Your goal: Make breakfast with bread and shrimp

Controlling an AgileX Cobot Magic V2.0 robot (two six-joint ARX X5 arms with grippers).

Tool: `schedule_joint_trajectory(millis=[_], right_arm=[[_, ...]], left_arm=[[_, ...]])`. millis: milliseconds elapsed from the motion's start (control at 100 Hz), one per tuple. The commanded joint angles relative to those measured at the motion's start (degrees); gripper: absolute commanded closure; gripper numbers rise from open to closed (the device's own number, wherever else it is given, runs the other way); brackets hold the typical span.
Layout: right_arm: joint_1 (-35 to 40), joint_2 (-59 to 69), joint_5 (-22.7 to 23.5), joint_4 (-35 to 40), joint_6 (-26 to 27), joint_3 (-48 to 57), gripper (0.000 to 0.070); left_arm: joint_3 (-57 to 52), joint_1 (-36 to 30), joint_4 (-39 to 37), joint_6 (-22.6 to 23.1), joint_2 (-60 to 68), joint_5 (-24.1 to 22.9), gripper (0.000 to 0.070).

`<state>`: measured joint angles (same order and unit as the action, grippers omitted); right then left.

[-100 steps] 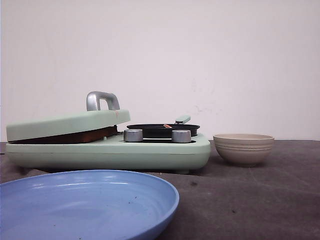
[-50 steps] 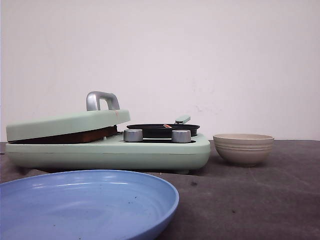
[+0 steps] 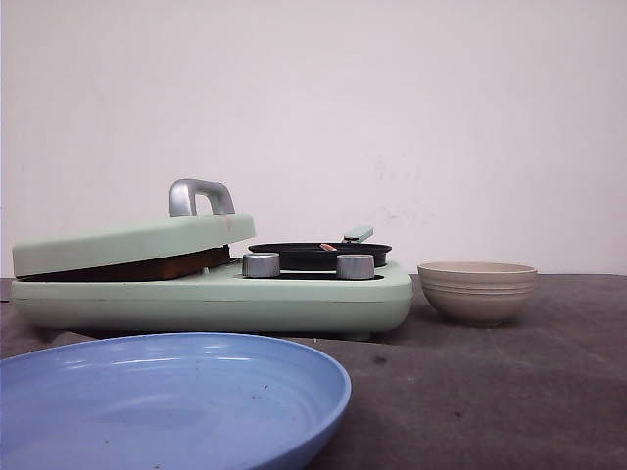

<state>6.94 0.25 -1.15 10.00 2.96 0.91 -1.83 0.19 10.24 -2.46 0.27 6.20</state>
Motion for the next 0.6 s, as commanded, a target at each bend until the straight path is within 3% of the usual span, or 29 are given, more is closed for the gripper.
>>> schedule_joint_trajectory(millis=[0, 590], right_arm=[[0.02, -0.04, -0.2, 0.59, -0.59, -0.24, 0.07], [-1.2, -0.04, 2.64, -0.98, -0.61, -0.22, 0.07]], left_arm=[[1.01, -0.04, 0.26, 0.46, -0.09, 0.22, 0.07], [1.01, -0.04, 0.26, 0.46, -0.09, 0.22, 0.07]])
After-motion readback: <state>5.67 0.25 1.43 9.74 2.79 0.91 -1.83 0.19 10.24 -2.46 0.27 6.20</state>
